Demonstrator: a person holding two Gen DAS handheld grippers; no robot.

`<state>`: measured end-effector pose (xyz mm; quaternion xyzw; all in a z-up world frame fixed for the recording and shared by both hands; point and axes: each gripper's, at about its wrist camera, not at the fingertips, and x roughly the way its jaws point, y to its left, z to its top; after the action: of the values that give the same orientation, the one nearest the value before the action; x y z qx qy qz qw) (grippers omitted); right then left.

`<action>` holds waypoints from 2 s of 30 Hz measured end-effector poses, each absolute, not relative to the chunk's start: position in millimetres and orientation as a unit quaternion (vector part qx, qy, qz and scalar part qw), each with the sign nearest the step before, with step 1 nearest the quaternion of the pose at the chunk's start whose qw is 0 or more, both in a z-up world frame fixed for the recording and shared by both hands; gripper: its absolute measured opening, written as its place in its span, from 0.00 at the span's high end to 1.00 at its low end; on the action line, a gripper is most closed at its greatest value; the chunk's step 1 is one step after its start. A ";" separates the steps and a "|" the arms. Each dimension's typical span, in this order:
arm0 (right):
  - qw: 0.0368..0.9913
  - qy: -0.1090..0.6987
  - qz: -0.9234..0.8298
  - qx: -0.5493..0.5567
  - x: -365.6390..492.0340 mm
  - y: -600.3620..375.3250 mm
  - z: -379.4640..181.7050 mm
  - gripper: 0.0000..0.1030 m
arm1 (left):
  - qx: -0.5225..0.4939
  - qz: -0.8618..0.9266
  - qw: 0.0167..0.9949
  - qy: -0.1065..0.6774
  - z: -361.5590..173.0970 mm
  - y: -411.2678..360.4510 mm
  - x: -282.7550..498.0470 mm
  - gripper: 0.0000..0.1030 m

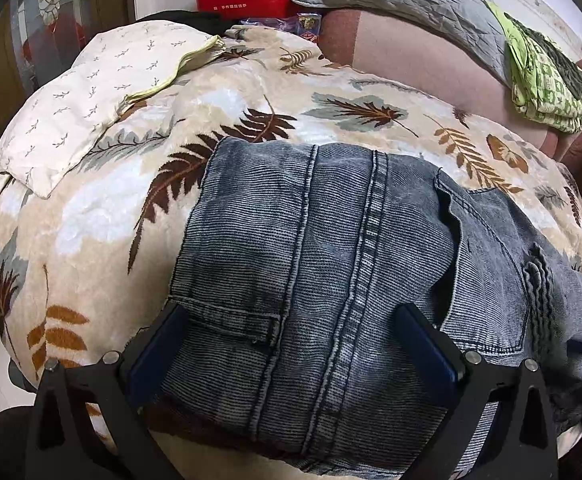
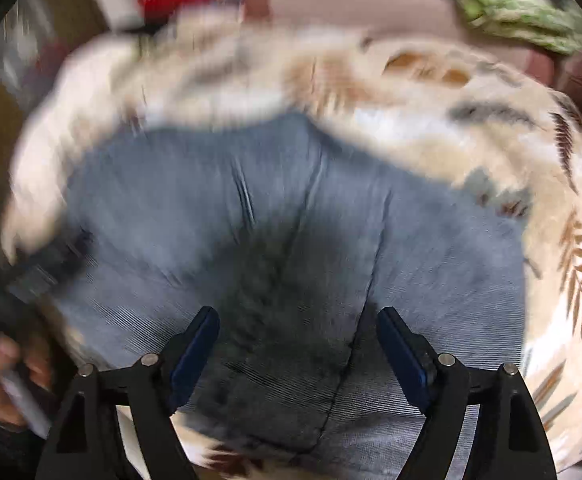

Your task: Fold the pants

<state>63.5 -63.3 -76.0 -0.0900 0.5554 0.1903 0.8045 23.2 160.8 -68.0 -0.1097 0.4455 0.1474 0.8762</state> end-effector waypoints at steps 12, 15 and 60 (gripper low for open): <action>0.805 0.558 0.187 -0.080 62.3 -74.2 -78.5 0.14 | -0.108 0.152 0.877 0.443 -68.3 159.1 23.4 0.00; 0.819 0.537 0.197 -0.040 58.5 -86.8 -58.8 0.14 | -0.106 0.156 0.883 0.430 -64.4 159.5 18.6 0.00; 0.822 0.533 0.189 -0.074 62.3 -106.0 -87.4 0.00 | -0.240 0.167 0.837 0.463 -77.9 184.8 -33.4 0.00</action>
<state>62.3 -106.0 -87.4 -0.0736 0.5327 0.1893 0.8216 -33.4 184.8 -77.9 -0.2405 0.4631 0.1673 0.8365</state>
